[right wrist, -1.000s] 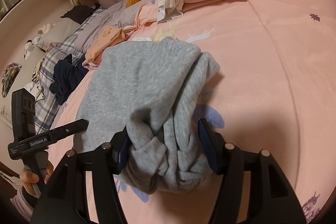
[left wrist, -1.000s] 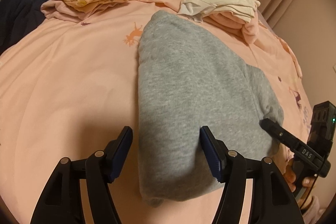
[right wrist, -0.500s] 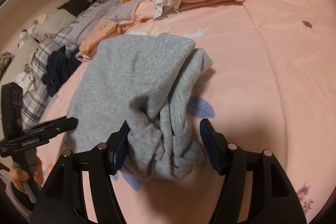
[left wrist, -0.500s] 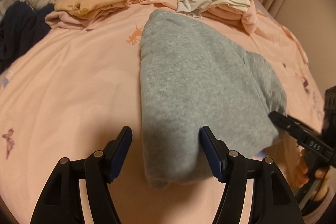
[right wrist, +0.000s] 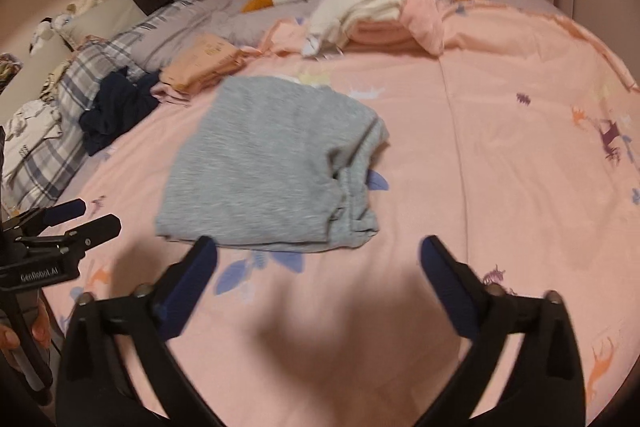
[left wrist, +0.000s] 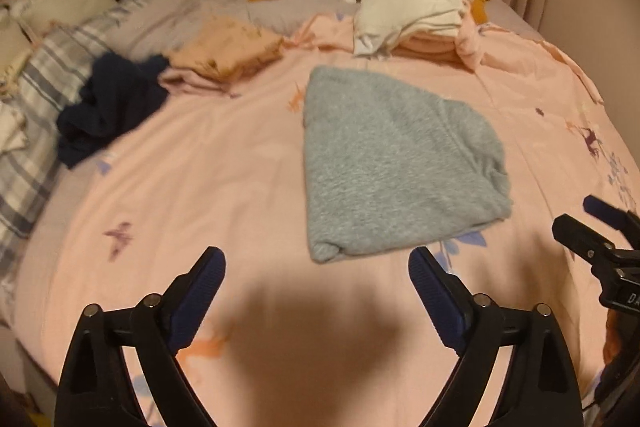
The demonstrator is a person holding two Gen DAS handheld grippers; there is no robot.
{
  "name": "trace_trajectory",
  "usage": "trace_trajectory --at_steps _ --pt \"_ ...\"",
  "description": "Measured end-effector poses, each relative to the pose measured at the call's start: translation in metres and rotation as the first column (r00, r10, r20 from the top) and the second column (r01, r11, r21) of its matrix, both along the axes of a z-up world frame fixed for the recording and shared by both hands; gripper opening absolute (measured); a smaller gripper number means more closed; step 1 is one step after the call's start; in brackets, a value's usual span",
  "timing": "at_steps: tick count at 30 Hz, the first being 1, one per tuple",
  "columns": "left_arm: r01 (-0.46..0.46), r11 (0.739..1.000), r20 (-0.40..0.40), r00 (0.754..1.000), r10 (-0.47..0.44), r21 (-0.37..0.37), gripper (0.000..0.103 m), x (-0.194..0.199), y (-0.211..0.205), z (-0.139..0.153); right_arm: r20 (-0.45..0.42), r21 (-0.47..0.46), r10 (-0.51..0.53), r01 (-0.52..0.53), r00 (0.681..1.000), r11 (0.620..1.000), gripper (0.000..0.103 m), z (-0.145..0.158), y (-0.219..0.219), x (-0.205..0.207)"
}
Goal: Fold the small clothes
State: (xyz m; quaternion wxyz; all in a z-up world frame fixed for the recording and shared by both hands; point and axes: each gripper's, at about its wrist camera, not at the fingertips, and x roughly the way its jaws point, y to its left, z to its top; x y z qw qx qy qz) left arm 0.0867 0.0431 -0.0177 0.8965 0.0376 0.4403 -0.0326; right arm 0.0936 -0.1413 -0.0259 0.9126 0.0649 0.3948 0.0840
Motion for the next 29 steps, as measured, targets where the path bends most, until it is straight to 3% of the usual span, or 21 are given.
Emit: trace_trajectory --at_steps 7,12,29 --pt "-0.026 1.0 0.043 0.999 0.026 0.011 0.096 -0.03 0.003 0.021 0.088 -0.059 0.027 -0.022 0.996 0.998 0.103 0.038 0.022 -0.041" --pt "-0.048 0.999 -0.005 0.999 0.048 0.001 0.096 -0.033 0.003 0.007 0.054 -0.118 0.017 -0.011 0.998 0.993 0.103 0.021 0.029 -0.041" --pt "-0.07 0.997 0.041 0.997 0.07 0.015 0.096 -0.041 0.003 0.015 0.067 -0.089 0.025 -0.018 0.997 0.996 0.103 0.029 0.038 -0.053"
